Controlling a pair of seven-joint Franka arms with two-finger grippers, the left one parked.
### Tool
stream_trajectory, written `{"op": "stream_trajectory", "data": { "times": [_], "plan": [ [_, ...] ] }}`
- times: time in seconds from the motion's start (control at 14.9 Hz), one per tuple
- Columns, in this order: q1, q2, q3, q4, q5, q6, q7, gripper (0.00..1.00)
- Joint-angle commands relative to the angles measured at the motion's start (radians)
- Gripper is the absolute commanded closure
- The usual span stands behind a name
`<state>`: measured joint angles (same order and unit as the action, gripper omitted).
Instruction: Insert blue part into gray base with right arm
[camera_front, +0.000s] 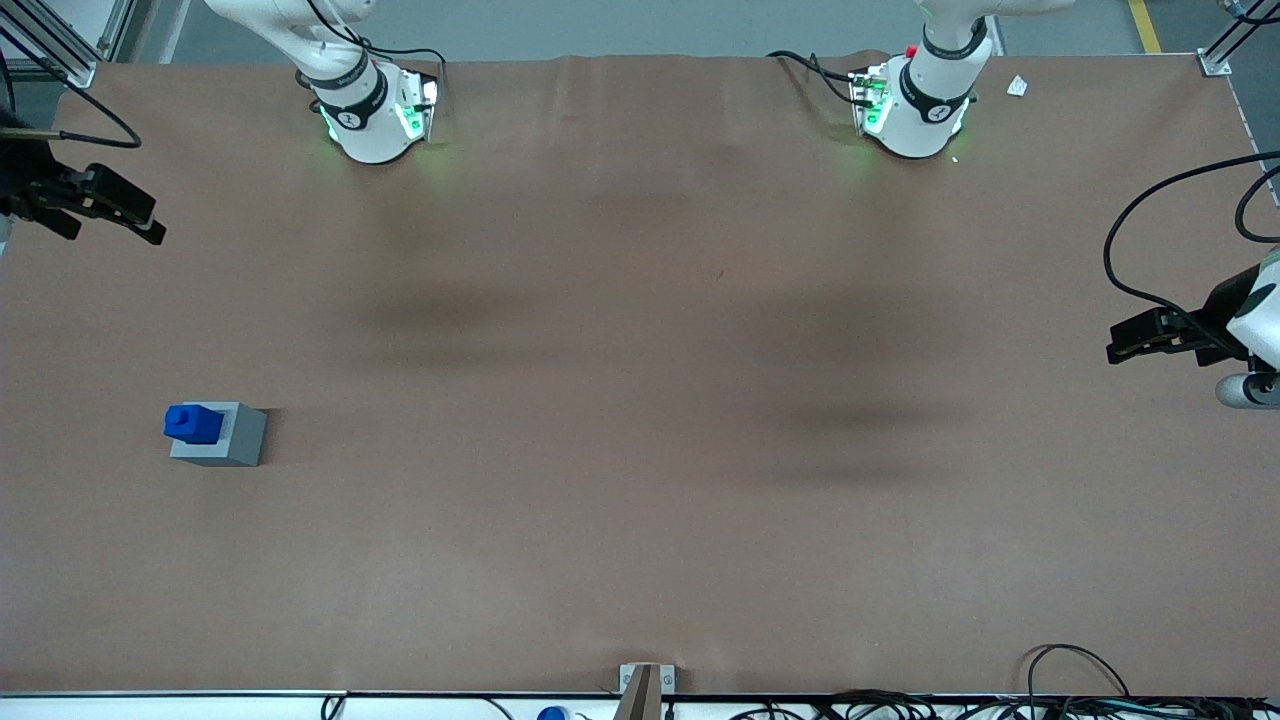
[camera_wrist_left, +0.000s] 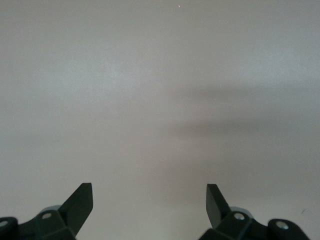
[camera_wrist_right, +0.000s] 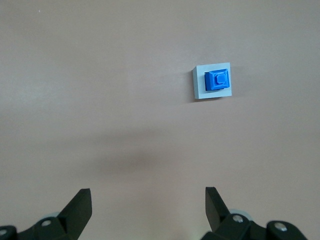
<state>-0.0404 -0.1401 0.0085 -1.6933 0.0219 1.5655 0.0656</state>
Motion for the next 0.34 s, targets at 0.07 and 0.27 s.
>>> {"op": "stream_trajectory", "data": {
  "times": [0.07,0.27],
  "plan": [
    [-0.007,-0.006,0.007,0.004,-0.011,0.001,-0.015,0.0],
    [-0.001,0.004,0.008,0.015,-0.011,0.001,-0.013,0.0]
  ]
}}
